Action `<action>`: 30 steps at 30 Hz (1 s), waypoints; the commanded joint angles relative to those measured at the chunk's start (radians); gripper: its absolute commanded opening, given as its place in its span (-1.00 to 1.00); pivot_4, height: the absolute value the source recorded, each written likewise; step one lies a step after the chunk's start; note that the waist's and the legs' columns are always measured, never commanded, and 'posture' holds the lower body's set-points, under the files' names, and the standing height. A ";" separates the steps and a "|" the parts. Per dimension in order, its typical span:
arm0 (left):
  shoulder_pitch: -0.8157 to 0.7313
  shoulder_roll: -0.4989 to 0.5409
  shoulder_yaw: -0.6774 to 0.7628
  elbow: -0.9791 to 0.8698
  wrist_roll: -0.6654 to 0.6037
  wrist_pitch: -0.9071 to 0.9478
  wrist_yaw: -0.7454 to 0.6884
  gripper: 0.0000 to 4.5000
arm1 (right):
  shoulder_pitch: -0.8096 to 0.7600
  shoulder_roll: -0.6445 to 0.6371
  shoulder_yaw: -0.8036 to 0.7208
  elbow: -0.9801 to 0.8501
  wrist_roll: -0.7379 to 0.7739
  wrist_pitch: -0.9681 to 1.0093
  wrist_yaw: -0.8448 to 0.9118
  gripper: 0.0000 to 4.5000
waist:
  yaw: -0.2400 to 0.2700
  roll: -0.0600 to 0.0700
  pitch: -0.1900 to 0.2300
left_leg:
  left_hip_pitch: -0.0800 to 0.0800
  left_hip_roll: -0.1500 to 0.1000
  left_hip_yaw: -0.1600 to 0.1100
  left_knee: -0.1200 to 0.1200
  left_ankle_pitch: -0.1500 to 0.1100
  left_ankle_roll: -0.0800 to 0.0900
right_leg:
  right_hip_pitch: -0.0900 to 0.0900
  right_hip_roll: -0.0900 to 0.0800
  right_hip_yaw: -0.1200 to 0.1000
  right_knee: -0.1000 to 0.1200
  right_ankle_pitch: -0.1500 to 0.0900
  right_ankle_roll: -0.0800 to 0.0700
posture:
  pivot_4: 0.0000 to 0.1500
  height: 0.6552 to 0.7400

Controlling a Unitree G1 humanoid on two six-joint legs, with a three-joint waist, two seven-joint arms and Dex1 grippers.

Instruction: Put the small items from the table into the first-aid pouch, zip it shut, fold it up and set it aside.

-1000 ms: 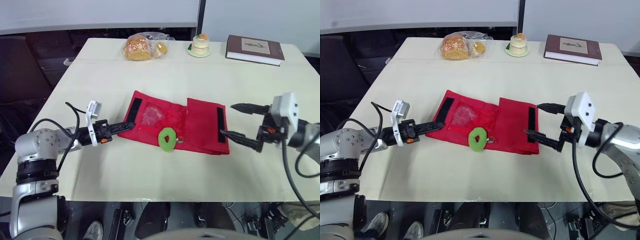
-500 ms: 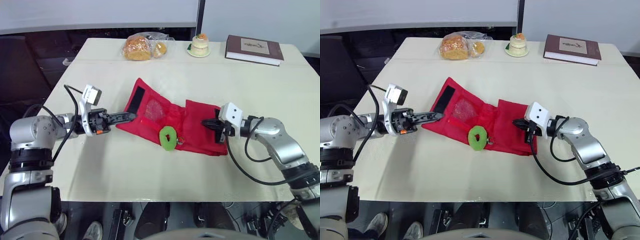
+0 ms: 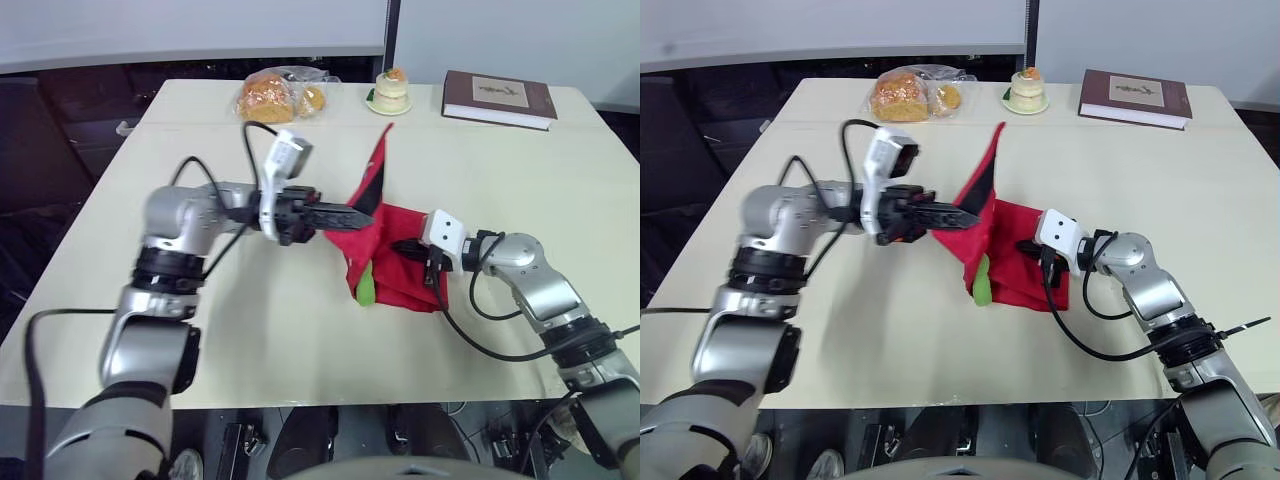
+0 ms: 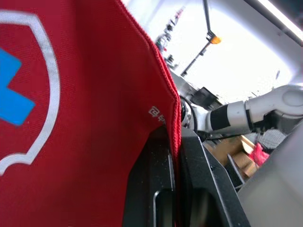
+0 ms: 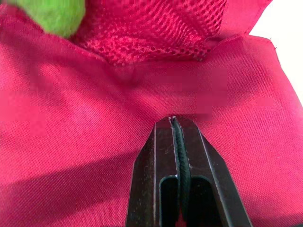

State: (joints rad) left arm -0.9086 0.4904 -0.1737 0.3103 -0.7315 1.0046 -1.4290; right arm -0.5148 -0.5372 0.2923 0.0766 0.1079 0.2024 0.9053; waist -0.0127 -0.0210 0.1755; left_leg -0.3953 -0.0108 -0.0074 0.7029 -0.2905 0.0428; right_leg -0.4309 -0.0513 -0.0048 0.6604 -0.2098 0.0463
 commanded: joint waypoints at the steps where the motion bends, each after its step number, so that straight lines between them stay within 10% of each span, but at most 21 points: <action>1: -0.053 -0.059 -0.023 0.113 0.046 -0.073 -0.053 -1.00 | 0.053 0.005 -0.037 -0.035 0.035 0.084 -0.008 -0.96 | 0.000 0.000 0.000 | 0.000 0.000 0.000 0.000 0.000 0.000 | 0.000 0.000 0.000 0.000 0.000 0.000 | 1.00 0.74; 19: -0.097 -0.259 -0.103 0.415 0.263 -0.272 -0.172 -1.00 | 0.716 -0.163 -0.822 -0.550 0.494 0.194 0.066 -0.96 | 0.024 0.004 0.002 | -0.003 -0.002 -0.001 0.000 -0.003 0.006 | 0.000 0.000 0.000 -0.003 0.000 0.001 | 1.00 0.74; 27: -0.096 -0.311 -0.096 0.455 0.301 -0.313 -0.156 -1.00 | 0.884 -0.168 -0.987 -0.594 0.546 0.146 0.115 0.29 | 0.026 0.005 0.001 | -0.002 -0.001 0.000 0.000 -0.003 0.006 | 0.000 0.001 0.001 -0.002 0.000 0.001 | 1.00 0.74; 30: -0.107 -0.333 -0.082 0.488 0.317 -0.333 -0.135 -0.53 | 0.891 -0.168 -0.980 -0.613 0.544 0.145 0.090 0.96 | 0.026 0.005 0.001 | -0.002 -0.001 0.000 0.000 -0.003 0.006 | 0.000 0.001 0.001 -0.003 0.000 0.001 | 1.00 0.74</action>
State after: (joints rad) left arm -0.9988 0.1745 -0.2723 0.7862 -0.4227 0.6951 -1.5433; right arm 0.3758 -0.7021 -0.6564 -0.4999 0.6352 0.3643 1.0121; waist 0.0134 -0.0162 0.1768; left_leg -0.3976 -0.0116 -0.0074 0.7033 -0.2939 0.0490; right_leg -0.4308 -0.0503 -0.0037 0.6579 -0.2102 0.0475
